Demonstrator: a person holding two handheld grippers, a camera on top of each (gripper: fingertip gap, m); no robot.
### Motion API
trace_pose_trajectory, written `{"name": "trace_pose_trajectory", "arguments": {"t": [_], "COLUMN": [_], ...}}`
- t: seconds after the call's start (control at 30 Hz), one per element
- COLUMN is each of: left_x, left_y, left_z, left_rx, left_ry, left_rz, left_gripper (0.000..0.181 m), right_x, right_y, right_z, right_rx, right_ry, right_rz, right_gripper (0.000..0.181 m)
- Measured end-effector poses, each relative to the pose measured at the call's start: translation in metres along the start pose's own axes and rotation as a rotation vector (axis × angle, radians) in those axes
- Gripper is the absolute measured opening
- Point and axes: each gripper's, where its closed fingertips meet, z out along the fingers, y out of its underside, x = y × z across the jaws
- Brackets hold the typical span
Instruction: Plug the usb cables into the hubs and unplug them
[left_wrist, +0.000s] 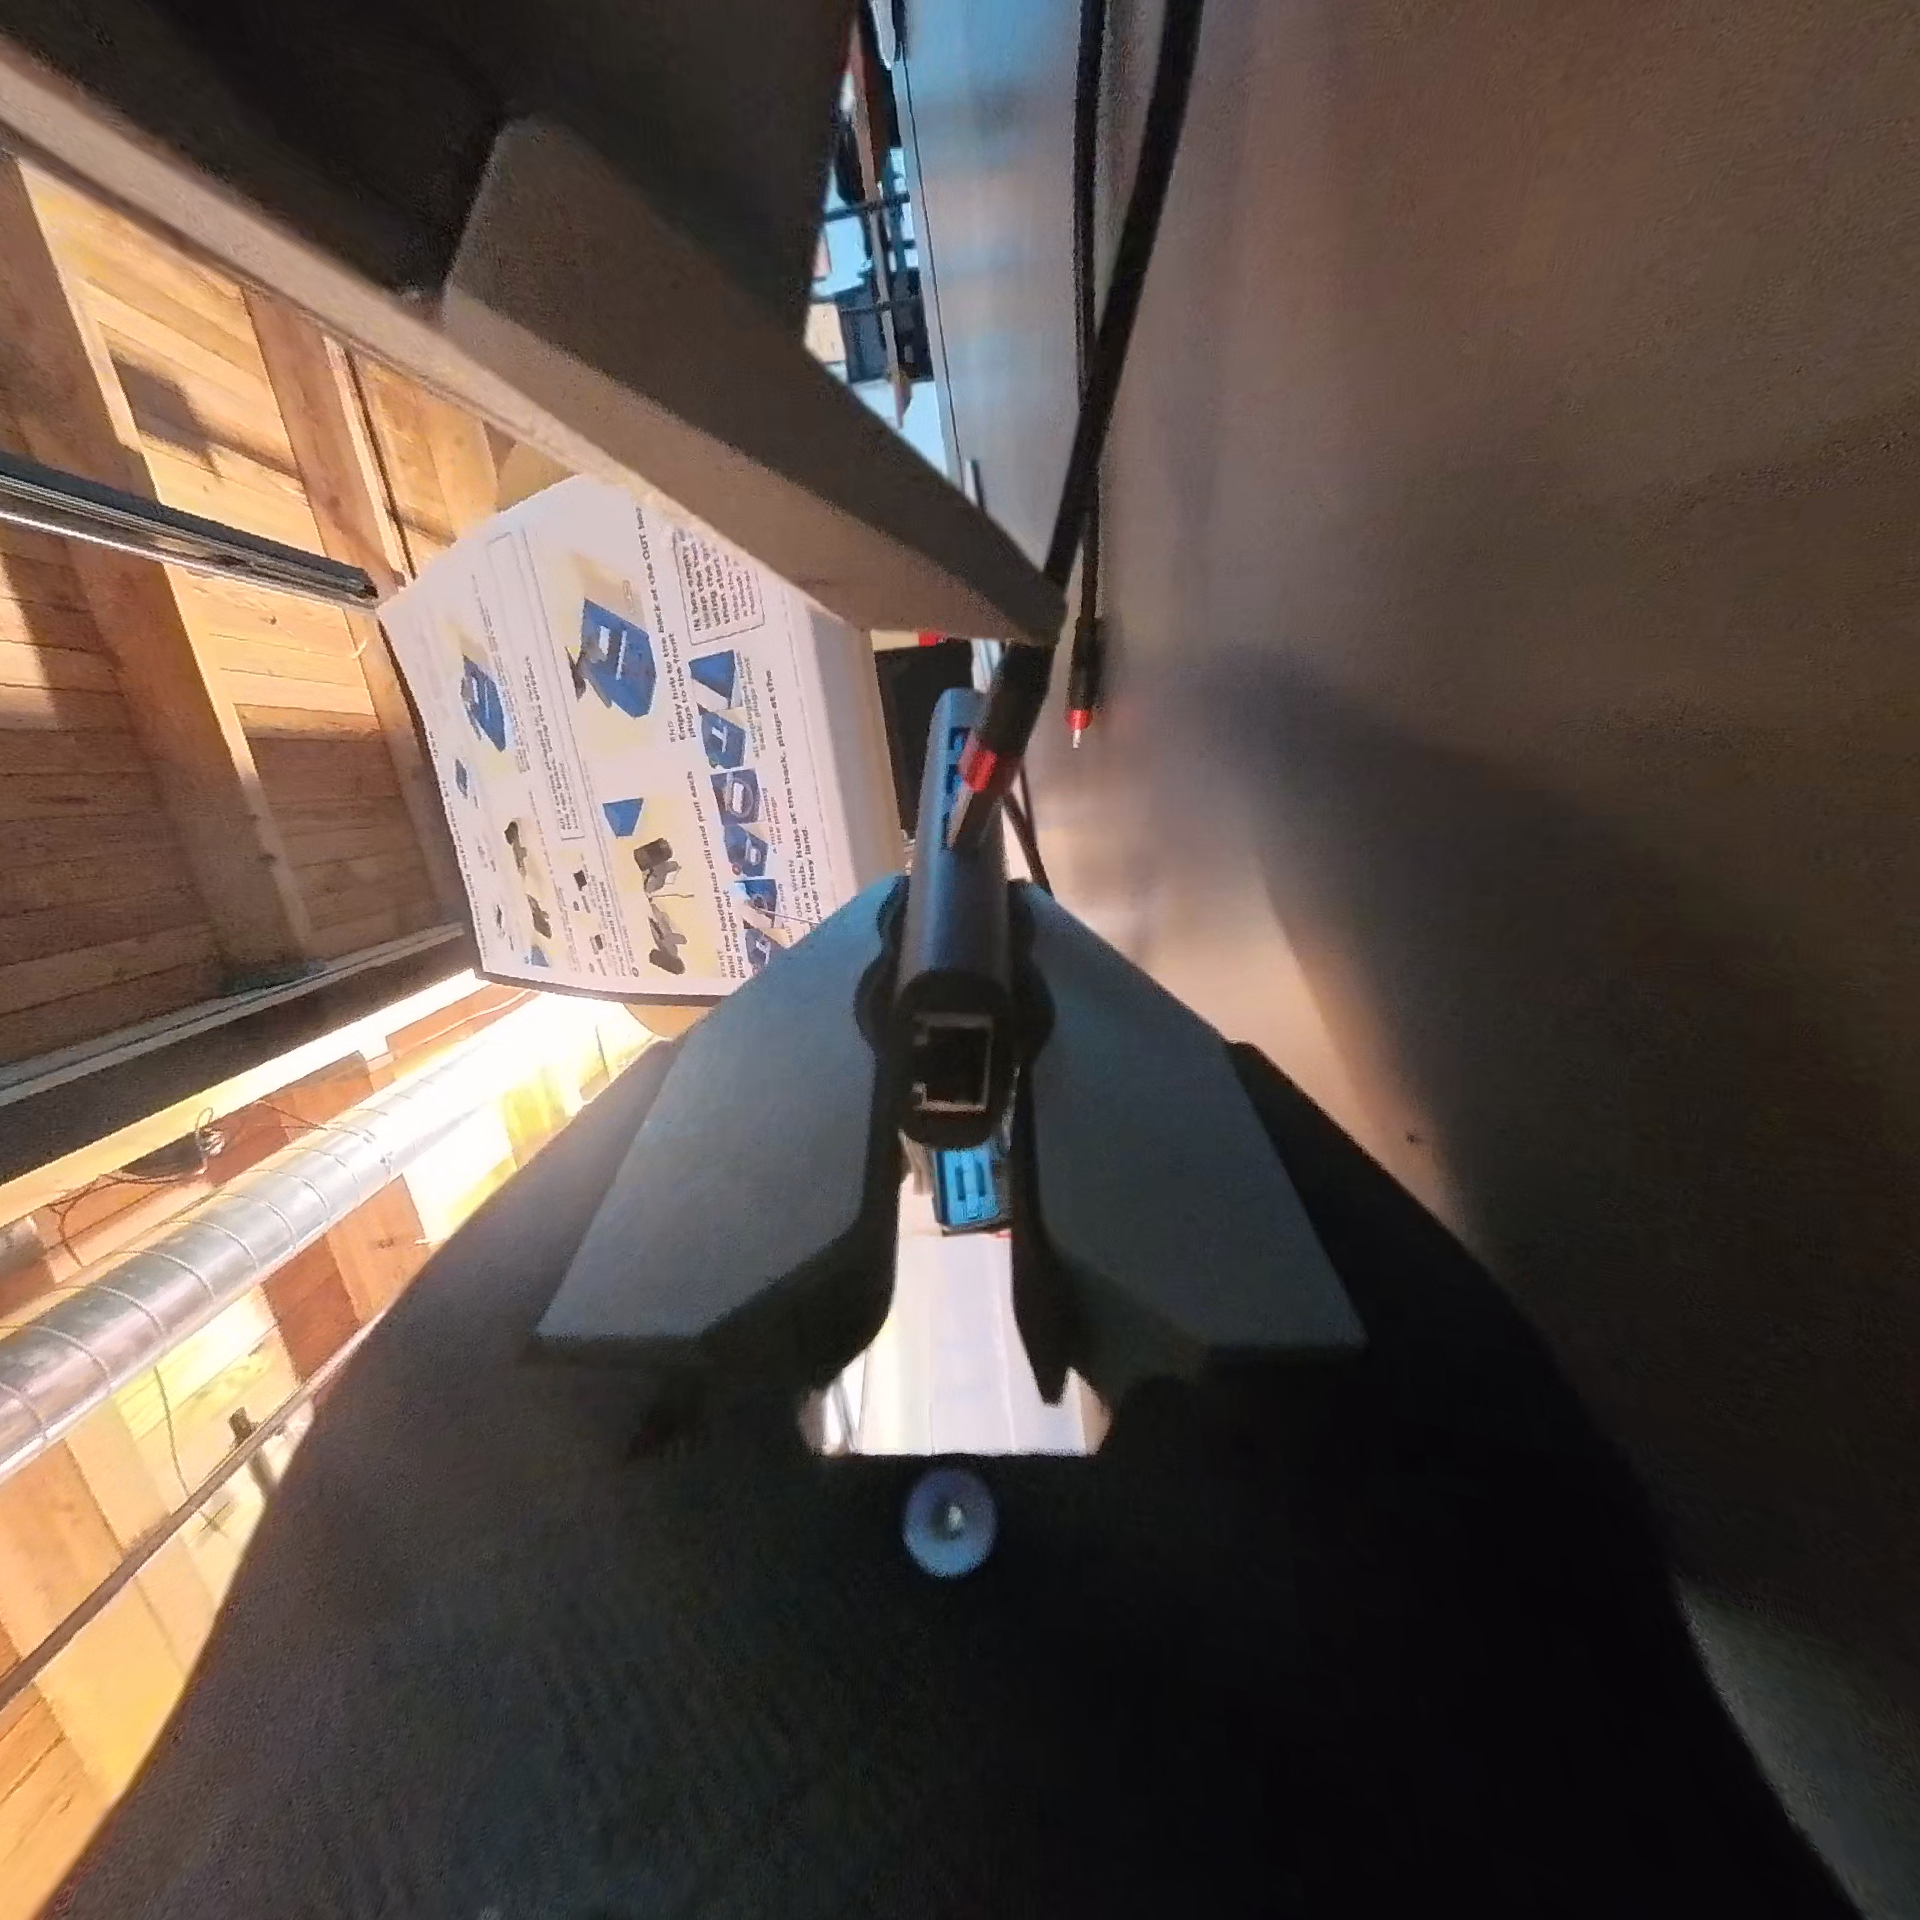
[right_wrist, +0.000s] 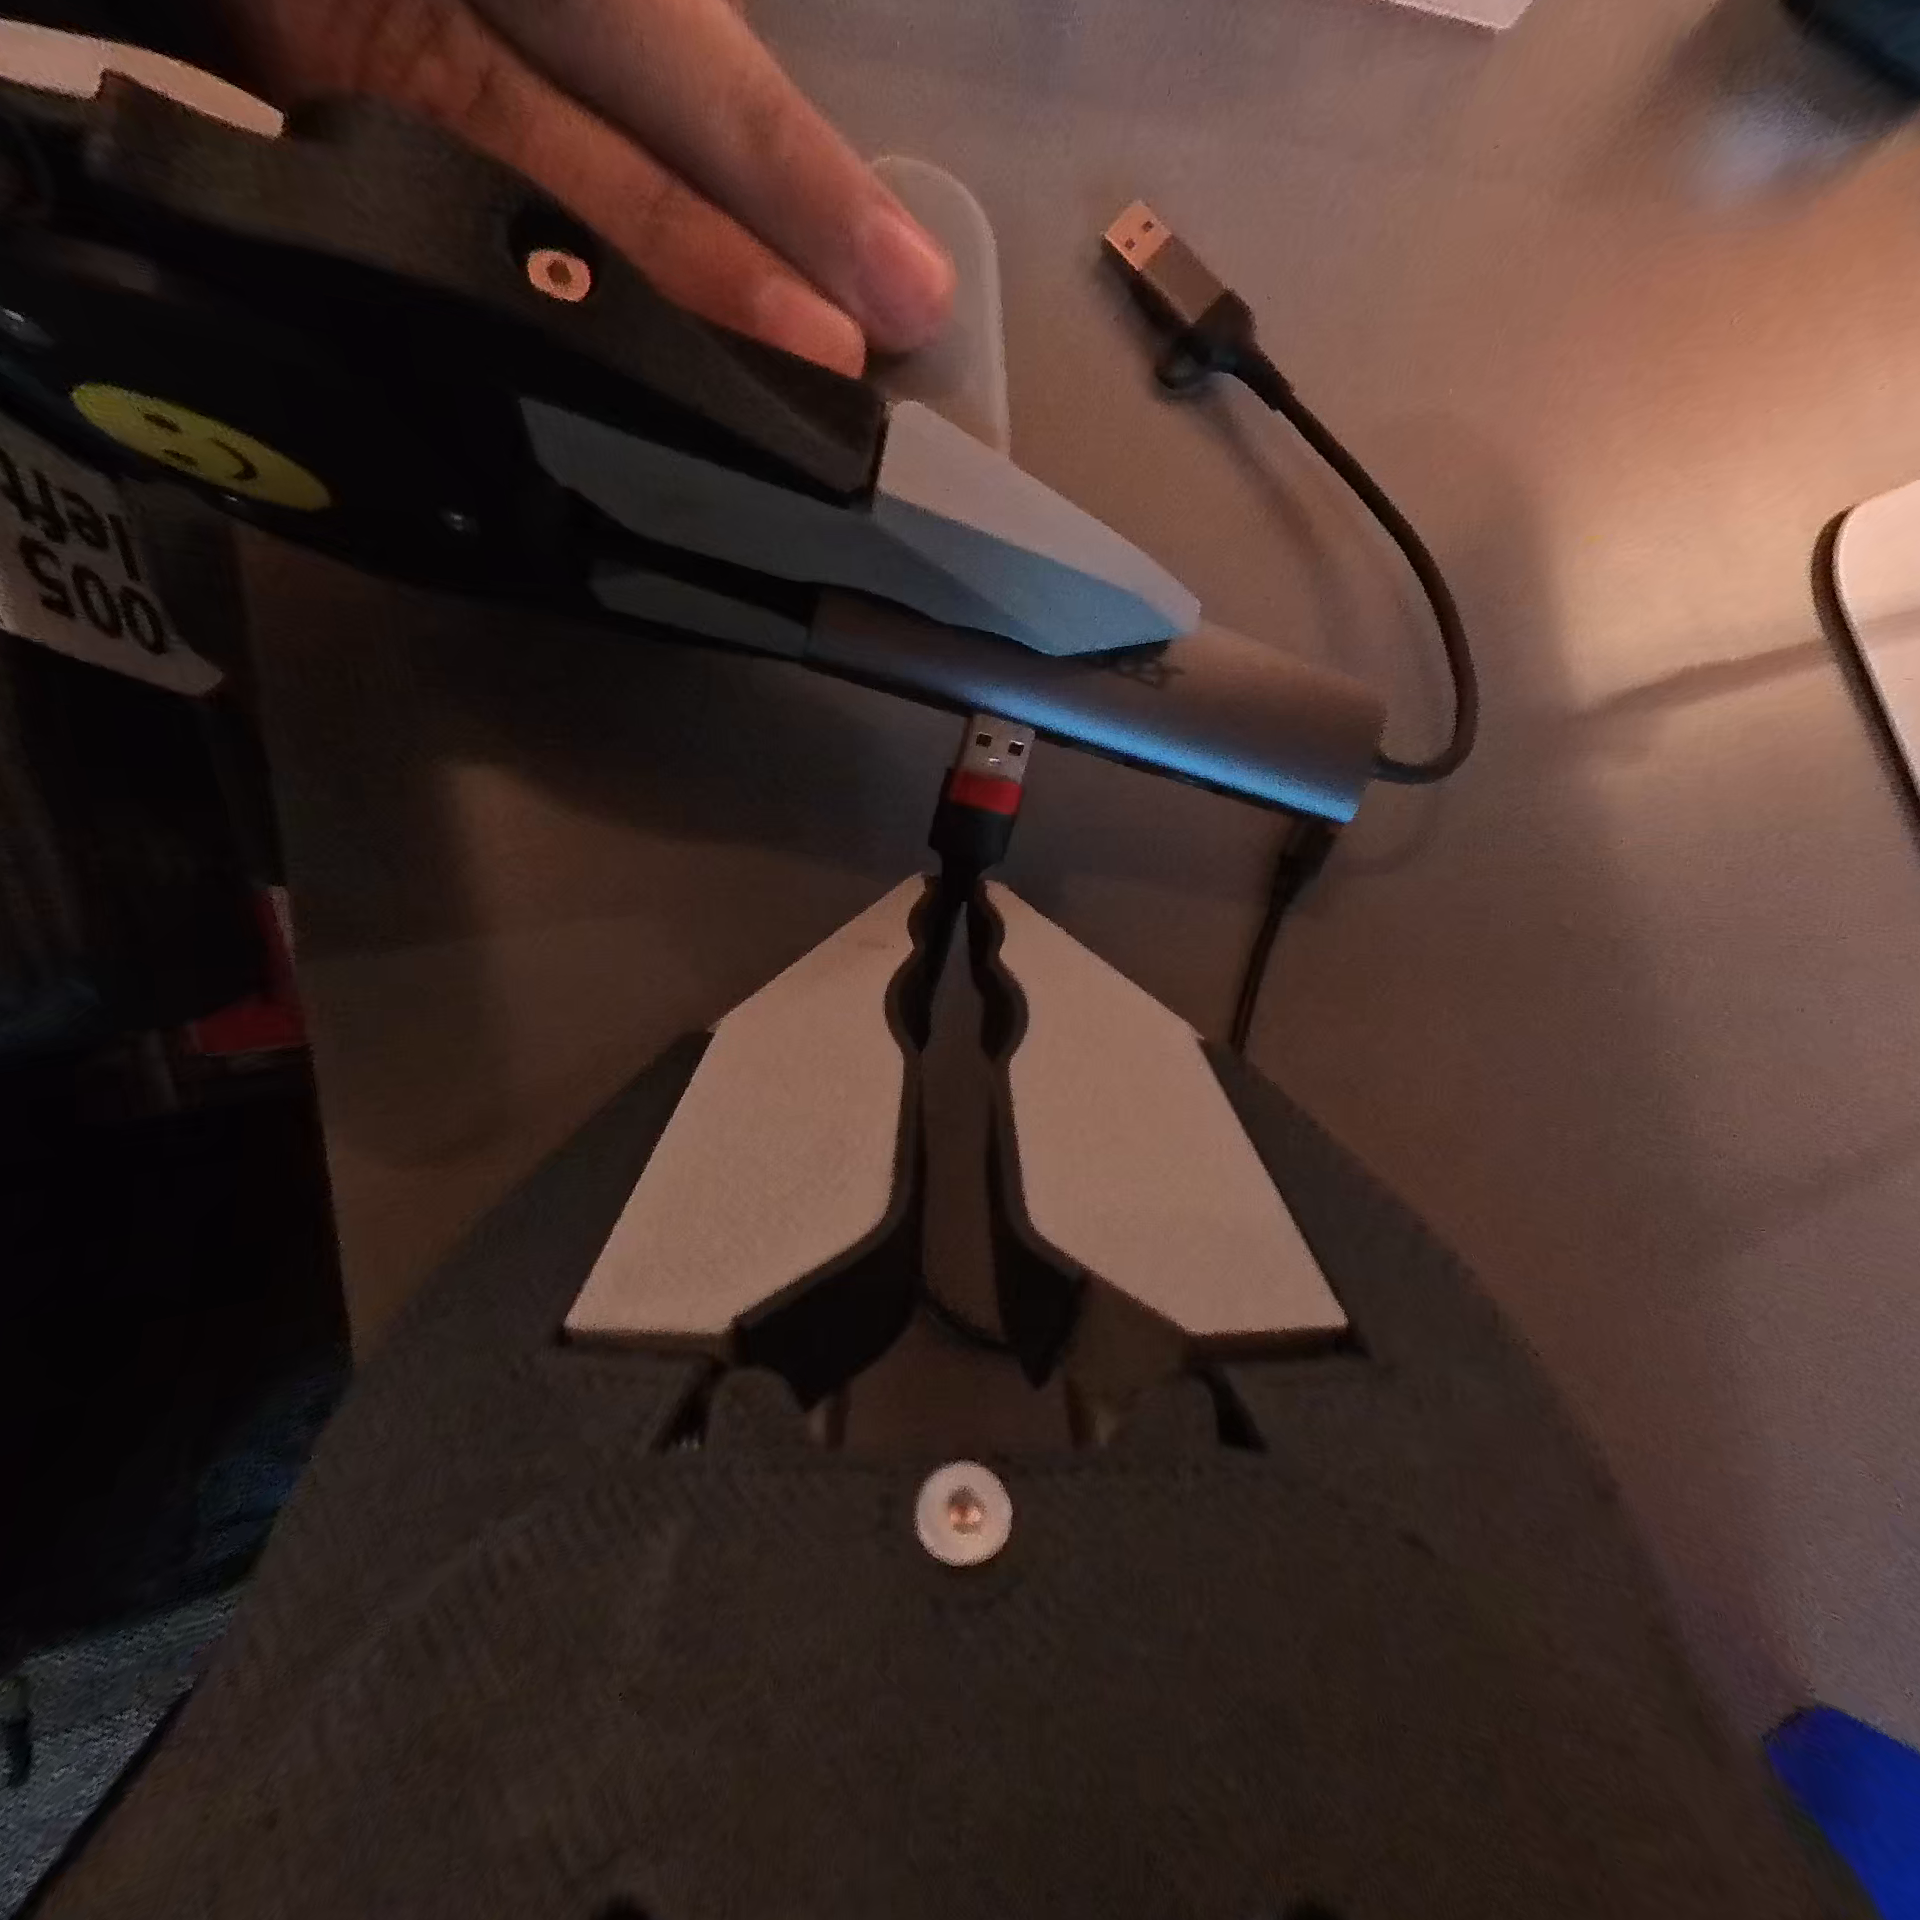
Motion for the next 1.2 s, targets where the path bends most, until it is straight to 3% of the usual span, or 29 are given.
{"name": "trace_pose_trajectory", "arguments": {"t": [0.47,0.53,0.57,0.67,0.87,0.97,1.2], "left_x": [0.006,0.007,0.010,0.011,0.008,0.006,0.007], "left_y": [0.006,-0.023,-0.020,-0.012,-0.008,-0.002,-0.003], "left_z": [0.002,-0.008,-0.006,0.006,0.007,0.007,0.005], "left_rx": [-0.047,0.090,0.014,-0.038,-0.041,-0.065,-0.052], "left_ry": [0.055,0.080,0.110,0.123,0.096,0.074,0.076], "left_rz": [-0.022,-0.028,-0.061,-0.094,-0.082,-0.071,-0.093], "left_gripper": [0.013,0.010,0.013,0.014,0.014,0.014,0.013], "right_x": [-0.003,0.004,0.005,0.009,0.005,-0.012,-0.042], "right_y": [-0.017,-0.023,-0.022,-0.025,0.008,0.020,0.044], "right_z": [-0.008,-0.005,-0.004,-0.012,-0.029,-0.036,-0.022], "right_rx": [0.123,0.157,0.135,0.159,0.024,-0.013,-0.093], "right_ry": [-0.108,-0.049,-0.035,-0.010,-0.065,-0.121,-0.205], "right_rz": [0.156,0.166,0.170,0.176,0.215,0.178,0.106], "right_gripper": [0.000,0.000,0.000,0.000,0.001,0.027,0.033]}}
